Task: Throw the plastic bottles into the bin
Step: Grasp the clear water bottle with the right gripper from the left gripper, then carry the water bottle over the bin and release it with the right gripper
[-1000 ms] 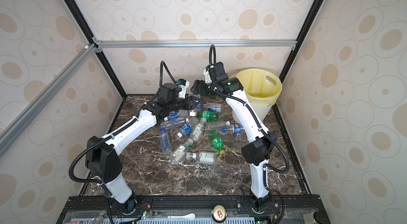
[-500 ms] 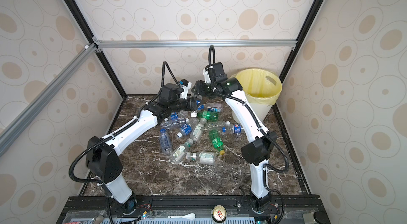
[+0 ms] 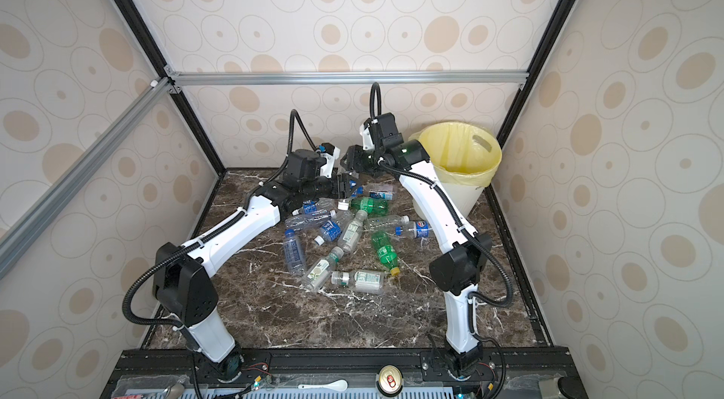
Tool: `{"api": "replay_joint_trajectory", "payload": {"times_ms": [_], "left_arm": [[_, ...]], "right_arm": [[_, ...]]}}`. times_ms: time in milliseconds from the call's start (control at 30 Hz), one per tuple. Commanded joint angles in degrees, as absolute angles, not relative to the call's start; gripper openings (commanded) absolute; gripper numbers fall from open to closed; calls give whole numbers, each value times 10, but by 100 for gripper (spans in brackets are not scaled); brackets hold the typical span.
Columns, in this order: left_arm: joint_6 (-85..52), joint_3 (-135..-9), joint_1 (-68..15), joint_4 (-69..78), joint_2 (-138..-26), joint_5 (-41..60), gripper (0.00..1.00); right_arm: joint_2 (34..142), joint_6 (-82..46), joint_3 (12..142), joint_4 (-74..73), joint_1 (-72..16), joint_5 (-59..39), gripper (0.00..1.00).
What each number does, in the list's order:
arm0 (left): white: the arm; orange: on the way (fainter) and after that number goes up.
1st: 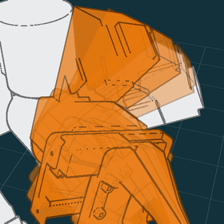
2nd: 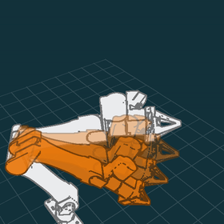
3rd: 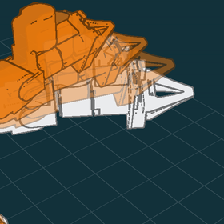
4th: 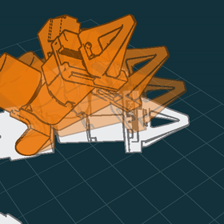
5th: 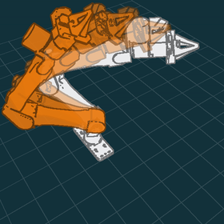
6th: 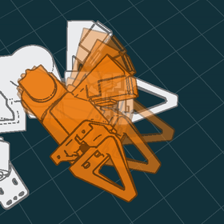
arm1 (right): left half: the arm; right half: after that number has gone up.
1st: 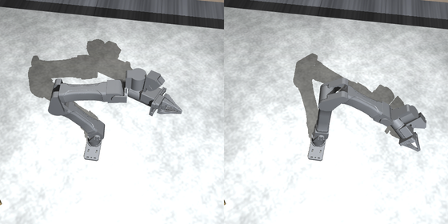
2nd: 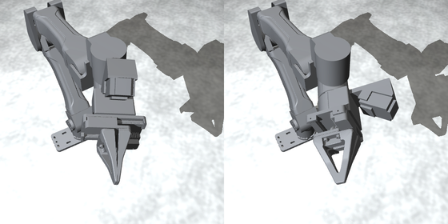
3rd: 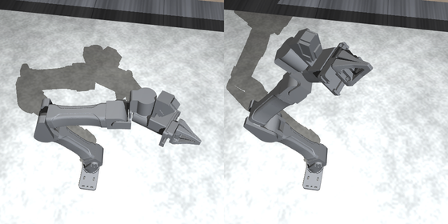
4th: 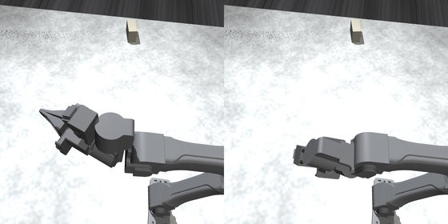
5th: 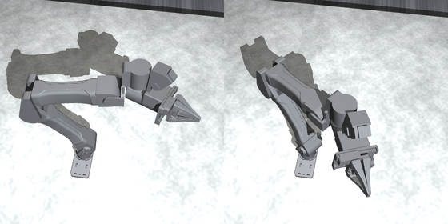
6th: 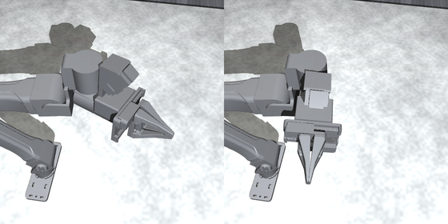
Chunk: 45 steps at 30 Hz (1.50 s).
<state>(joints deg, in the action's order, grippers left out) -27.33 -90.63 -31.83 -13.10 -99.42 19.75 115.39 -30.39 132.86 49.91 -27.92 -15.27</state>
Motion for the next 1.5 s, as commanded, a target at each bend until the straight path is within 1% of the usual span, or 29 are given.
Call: {"api": "replay_joint_trajectory", "payload": {"times_ms": [0, 100, 200, 367, 400, 633, 800, 900, 967, 1033, 1233, 1333, 1400, 1467], "left_arm": [[-258, -947, -325, -126, -982, 220, 74], [-258, -951, -324, -130, -983, 218, 79], [-260, -950, -325, -134, -982, 215, 83], [-262, -944, -325, -139, -976, 216, 98], [-261, -946, -324, -142, -976, 214, 99], [-256, -981, -326, -164, -984, 203, 99], [-275, -1047, -330, -177, -1007, 196, 99], [-267, -1114, -338, -200, -1034, 197, 99], [-269, -1162, -342, -212, -1054, 196, 99], [-283, -1182, -344, -202, -1063, 198, 99], [-292, -1249, -369, -204, -1098, 210, 99], [-292, -1270, -378, -214, -1112, 216, 99], [-291, -1271, -382, -213, -1114, 215, 99], [-286, -1270, -382, -217, -1112, 212, 99]], "right_arm": [[1142, -295, 1321, 488, -274, -142, 40], [1138, -291, 1321, 486, -268, -136, 38], [1137, -287, 1321, 488, -259, -132, 38], [1135, -281, 1332, 494, -242, -119, 38], [1134, -278, 1334, 495, -239, -115, 38], [1120, -259, 1359, 504, -216, -87, 37], [1093, -232, 1388, 504, -199, -42, 37], [1076, -206, 1407, 500, -188, -11, 37], [1063, -186, 1419, 497, -182, 21, 36], [1045, -166, 1422, 489, -181, 66, 34], [992, -77, 1388, 412, -178, 184, 34], [982, -34, 1386, 376, -178, 240, 31], [979, -15, 1376, 349, -172, 264, 31], [985, -15, 1370, 332, -163, 264, 31]]}}
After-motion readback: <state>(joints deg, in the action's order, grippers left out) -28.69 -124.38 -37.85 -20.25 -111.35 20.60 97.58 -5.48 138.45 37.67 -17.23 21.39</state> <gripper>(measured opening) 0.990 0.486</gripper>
